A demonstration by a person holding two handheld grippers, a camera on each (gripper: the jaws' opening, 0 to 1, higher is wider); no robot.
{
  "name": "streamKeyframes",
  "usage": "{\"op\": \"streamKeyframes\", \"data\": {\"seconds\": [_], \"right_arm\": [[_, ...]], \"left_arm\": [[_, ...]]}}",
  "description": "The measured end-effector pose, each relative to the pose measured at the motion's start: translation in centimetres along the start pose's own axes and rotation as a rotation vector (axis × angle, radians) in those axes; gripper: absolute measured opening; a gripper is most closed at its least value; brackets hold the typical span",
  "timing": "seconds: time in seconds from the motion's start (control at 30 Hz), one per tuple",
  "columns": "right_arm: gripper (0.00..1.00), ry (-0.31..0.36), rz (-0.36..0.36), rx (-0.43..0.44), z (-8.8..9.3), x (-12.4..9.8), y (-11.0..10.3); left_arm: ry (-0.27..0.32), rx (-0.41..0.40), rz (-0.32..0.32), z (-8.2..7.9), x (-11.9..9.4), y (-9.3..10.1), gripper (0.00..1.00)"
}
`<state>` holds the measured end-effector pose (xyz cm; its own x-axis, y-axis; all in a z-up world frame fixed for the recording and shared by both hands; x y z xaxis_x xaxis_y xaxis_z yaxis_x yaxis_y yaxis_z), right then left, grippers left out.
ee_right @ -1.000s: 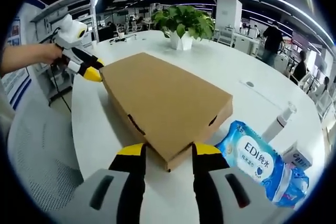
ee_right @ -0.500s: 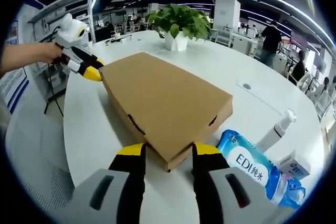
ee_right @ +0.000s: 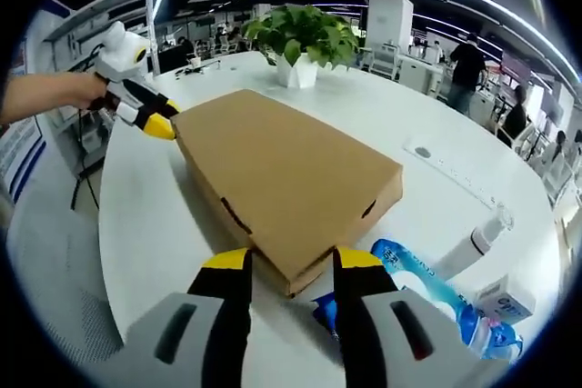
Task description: Operate the shoe box by opening the lid, removing the specified soft item, and placing it in the target area until the item is outside and the box remains undamaged.
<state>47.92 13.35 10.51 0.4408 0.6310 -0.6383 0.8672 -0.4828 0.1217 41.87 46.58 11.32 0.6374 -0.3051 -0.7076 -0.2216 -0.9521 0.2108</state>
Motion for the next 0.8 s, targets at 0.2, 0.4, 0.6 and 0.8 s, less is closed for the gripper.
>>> {"op": "streamKeyframes", "data": {"seconds": [0.2,0.4,0.6,0.8], "right_arm": [[0.32,-0.001,0.0,0.0,0.0,0.1,0.2],[0.33,-0.002,-0.001,0.003,-0.1,0.1,0.2],[0.31,-0.001,0.002,0.004,0.1,-0.1,0.2],[0.35,0.009,0.033,-0.018,0.4,-1.4,0.5]], "left_arm": [[-0.01,-0.005,0.005,-0.3,0.2,-0.1,0.39],[-0.005,-0.009,0.005,-0.2,0.1,0.0,0.39],[0.003,0.021,-0.019,-0.1,0.0,0.2,0.49],[0.018,0.019,-0.018,0.2,-1.1,0.8,0.53]]}}
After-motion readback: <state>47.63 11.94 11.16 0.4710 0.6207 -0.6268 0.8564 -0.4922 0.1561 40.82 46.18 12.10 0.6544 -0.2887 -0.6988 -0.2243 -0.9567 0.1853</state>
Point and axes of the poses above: the point that each gripper's makers call its tool centre point, and the gripper's own axes: x roughly forward along the fingers, y roughly to its right, z roughly out of its underside, the point moved 10 cm from there along -x, roughly backward along the fingers, and after that the axes turned 8 degrees about -x, right-handed, at the moved point
